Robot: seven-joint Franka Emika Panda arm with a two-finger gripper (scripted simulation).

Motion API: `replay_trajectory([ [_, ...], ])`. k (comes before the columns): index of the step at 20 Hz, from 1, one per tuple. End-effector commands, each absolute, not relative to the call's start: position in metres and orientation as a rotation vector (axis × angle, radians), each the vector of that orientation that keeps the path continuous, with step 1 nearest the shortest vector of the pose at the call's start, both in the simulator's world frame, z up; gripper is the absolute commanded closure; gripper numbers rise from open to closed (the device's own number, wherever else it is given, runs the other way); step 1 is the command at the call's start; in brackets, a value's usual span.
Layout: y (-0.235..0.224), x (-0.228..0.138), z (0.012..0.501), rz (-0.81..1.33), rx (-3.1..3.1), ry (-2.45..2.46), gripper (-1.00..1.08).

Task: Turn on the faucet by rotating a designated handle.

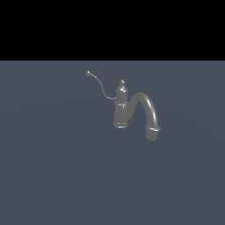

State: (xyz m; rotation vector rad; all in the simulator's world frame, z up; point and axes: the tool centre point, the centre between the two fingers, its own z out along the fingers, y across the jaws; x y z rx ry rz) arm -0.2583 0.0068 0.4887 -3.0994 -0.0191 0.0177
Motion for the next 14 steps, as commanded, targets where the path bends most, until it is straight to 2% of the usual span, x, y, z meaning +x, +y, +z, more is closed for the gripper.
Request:
replay_trajectory([
  [1, 0.007, -0.258, 0.489, 0.018, -3.099, -0.019, 1.08],
  [14, 0.026, -0.244, 0.472, 0.017, -3.099, 0.121, 1.08],
])
